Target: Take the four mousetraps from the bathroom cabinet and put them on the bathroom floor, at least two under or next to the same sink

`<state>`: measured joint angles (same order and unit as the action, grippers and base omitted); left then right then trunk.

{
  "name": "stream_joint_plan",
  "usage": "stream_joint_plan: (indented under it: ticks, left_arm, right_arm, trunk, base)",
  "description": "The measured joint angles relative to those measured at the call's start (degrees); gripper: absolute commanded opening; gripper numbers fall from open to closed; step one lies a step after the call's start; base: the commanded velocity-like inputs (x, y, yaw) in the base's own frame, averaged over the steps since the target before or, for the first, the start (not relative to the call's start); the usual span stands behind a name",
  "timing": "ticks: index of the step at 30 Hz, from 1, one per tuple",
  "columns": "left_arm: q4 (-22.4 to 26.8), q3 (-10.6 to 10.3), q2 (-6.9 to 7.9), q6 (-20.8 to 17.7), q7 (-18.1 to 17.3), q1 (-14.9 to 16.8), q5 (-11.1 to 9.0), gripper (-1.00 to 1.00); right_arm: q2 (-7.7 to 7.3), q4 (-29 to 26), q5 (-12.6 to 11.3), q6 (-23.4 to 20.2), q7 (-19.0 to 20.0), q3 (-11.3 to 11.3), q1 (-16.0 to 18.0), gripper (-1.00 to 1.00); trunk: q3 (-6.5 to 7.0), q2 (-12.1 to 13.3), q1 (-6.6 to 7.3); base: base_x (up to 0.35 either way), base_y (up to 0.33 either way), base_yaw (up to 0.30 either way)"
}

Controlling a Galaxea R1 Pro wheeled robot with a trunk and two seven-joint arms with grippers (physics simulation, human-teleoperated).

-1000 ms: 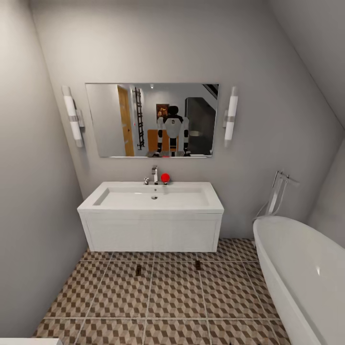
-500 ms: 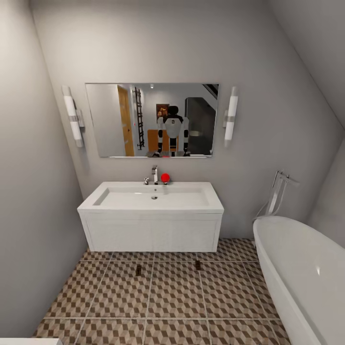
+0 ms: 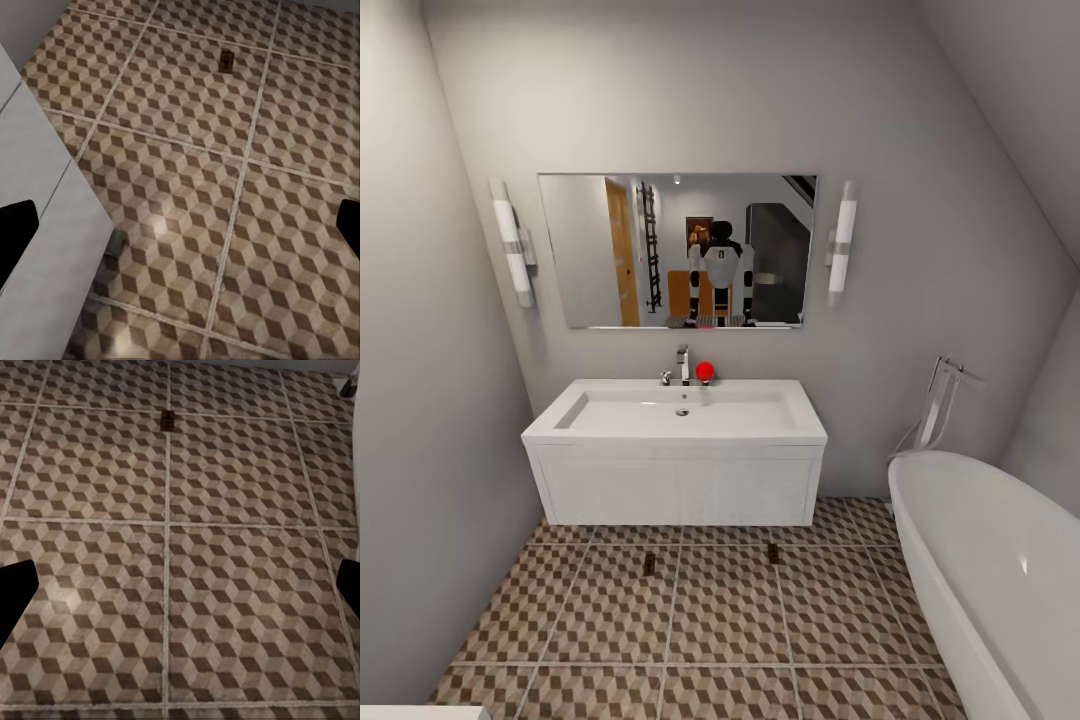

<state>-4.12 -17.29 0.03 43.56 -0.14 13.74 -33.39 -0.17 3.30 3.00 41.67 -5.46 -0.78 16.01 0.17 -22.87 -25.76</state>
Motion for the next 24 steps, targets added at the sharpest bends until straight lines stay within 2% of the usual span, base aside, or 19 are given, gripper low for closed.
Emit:
stream_joint_plan:
  ticks: [12, 24]
  left_arm:
    - [0.0, 0.09, 0.19, -0.08, -0.65, 0.0, 0.04, 1.0]
    - [0.01, 0.1, -0.45, -0.24, -0.68, -0.01, 0.07, 1.0]
  right_arm:
    - [0.07, 0.0, 0.0, -0.09, -0.01, 0.1, 0.0, 1.0]
    - [0.15, -0.01, 0.0, 0.03, -0.07, 0.14, 0.0, 1.0]
  trunk:
    - [0.0, 0.0, 0.0]
    - [0.01, 0.0, 0.0]
  base:
    - [0.0, 0.0, 0.0]
    - [0.0, 0.0, 0.0]
